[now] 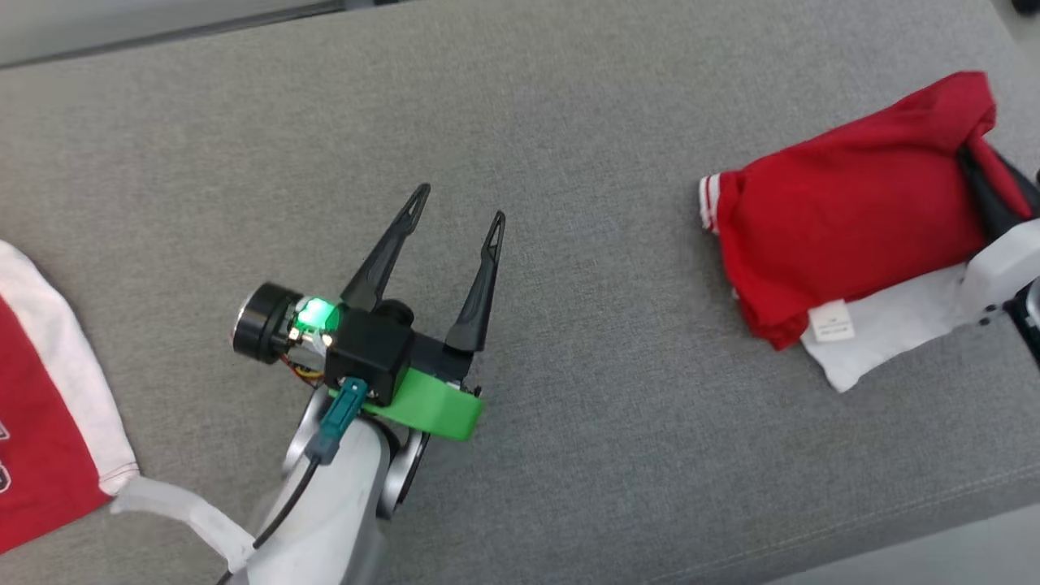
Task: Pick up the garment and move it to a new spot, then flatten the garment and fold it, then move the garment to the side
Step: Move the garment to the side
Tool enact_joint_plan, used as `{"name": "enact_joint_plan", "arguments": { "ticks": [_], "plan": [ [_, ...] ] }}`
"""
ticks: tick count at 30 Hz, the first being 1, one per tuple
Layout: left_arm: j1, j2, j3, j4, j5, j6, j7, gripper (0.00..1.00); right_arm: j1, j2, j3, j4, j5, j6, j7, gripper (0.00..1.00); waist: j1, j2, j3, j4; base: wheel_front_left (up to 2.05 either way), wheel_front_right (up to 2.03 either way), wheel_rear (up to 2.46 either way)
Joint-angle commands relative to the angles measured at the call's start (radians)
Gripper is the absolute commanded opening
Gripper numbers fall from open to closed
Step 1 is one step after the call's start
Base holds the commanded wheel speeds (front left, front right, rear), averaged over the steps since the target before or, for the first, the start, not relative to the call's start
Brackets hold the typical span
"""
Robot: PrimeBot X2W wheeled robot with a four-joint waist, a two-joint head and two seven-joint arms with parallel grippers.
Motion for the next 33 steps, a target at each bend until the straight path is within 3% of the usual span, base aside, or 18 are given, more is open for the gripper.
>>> {"name": "enact_joint_plan", "arguments": {
  "ticks": [1,16,17,18,25,33],
  "plan": [
    [-0.041,0.009,0.002,0.005,0.009,-0.008,0.0,1.0,-0.046,-0.013,-0.003,0.025,-0.003,-0.002,-0.015,0.0,-0.0001,0.0,0.129,-0.081,0.0,0.0,0.0],
    [-0.139,0.017,-0.009,0.0,0.046,-0.03,0.0,1.0,-0.269,-0.066,-0.072,0.295,-0.067,-0.002,-0.043,0.0,-0.0001,0.0,0.237,-0.046,0.0,0.0,0.0],
    [-0.137,0.017,-0.008,0.001,0.044,-0.028,0.0,1.0,-0.274,-0.071,-0.08,0.302,-0.077,-0.002,-0.043,0.44,-0.0001,0.0,0.236,-0.043,0.0,0.0,0.0],
    [-0.134,0.016,-0.007,0.0,0.04,-0.024,0.0,1.0,-0.279,-0.074,-0.093,0.31,-0.084,-0.002,-0.043,1.0,-0.0001,0.0,0.233,-0.039,0.0,0.0,0.0],
    [-0.099,0.011,0.002,0.004,0.012,-0.011,0.0,1.0,-0.252,-0.061,-0.175,0.321,-0.124,-0.002,-0.043,1.0,-0.0001,0.0,0.169,-0.017,0.0,0.0,0.0],
    [-0.025,0.005,0.035,-0.009,-0.041,0.014,0.0,1.0,-0.19,-0.027,-0.205,0.198,-0.138,-0.002,-0.043,1.0,-0.0001,0.0,0.011,0.015,0.0,0.0,0.0]
  ]
}}
